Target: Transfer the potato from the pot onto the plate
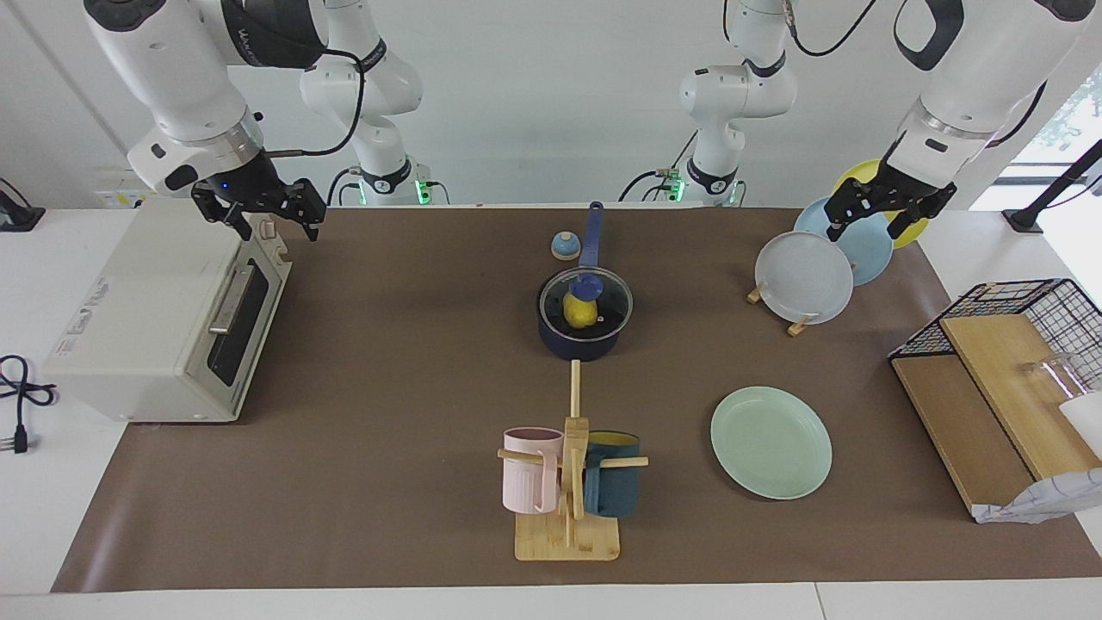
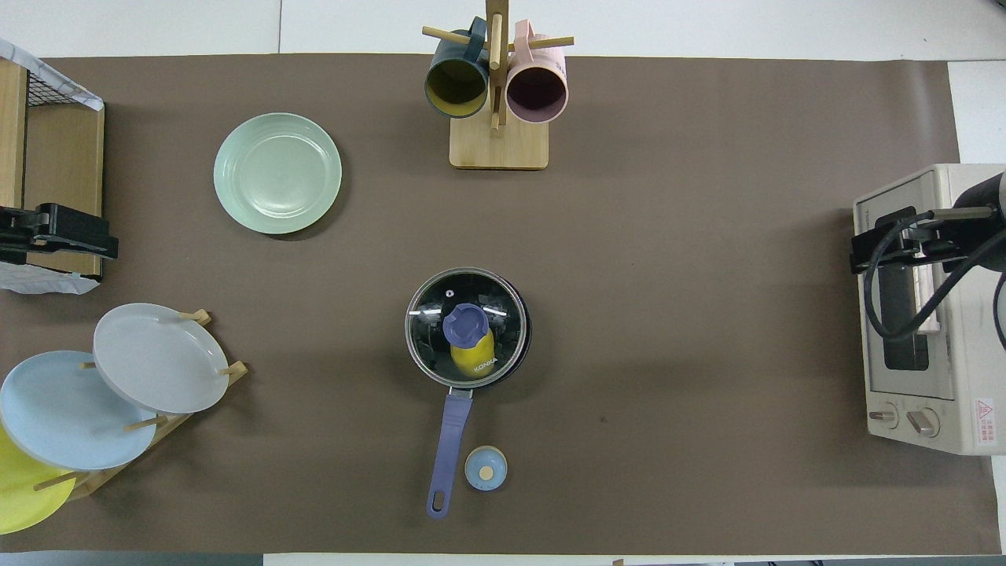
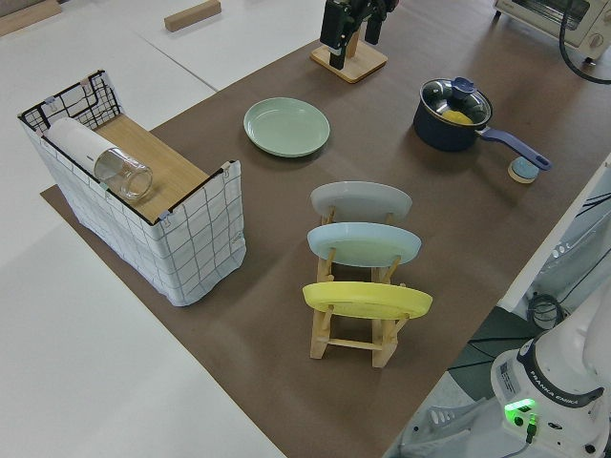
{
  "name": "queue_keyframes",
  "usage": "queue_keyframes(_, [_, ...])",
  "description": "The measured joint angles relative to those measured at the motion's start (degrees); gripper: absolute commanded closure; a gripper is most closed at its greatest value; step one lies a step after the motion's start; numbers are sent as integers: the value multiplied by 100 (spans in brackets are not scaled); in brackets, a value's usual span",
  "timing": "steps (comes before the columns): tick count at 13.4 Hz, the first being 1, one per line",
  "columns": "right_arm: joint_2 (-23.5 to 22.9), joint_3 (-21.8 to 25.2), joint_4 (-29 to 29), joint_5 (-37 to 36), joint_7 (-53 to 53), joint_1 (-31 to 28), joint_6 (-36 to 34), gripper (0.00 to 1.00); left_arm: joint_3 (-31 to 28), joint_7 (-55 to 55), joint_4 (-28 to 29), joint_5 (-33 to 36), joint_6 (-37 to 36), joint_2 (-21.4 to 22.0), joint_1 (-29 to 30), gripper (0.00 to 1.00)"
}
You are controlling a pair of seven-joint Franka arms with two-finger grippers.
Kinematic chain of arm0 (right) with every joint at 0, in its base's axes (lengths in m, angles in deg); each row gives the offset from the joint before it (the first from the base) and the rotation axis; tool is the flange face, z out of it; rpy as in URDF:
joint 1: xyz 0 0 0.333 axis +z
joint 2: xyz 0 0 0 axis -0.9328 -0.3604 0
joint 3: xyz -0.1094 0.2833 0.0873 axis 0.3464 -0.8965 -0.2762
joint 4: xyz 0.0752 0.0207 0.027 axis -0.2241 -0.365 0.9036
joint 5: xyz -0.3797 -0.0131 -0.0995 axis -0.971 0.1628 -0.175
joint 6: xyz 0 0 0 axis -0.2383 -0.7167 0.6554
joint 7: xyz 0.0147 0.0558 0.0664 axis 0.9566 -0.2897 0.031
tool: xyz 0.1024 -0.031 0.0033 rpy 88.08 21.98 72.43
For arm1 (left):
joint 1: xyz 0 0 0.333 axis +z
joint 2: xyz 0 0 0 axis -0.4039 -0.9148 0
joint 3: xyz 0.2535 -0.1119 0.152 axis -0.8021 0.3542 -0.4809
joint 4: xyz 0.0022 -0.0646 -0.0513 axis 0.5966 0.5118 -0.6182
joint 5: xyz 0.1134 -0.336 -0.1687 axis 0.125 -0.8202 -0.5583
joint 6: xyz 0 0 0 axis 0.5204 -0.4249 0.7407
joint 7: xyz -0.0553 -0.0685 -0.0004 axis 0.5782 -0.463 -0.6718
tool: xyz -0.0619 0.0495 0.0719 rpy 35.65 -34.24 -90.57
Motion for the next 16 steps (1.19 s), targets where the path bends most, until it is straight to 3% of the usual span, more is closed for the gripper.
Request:
queue_keyframes(9, [0,-17,0,12,-3,42,0,0,0,0,0,0,0,0,0,0])
queue_keyframes(12, [1,-46,0,54,-13,543,22,0,0,1,0,0,0,0,0,0])
queue_keyframes(16, [-33,-93,-61,267,87,1409,686,0,0,1,0,0,0,0,0,0])
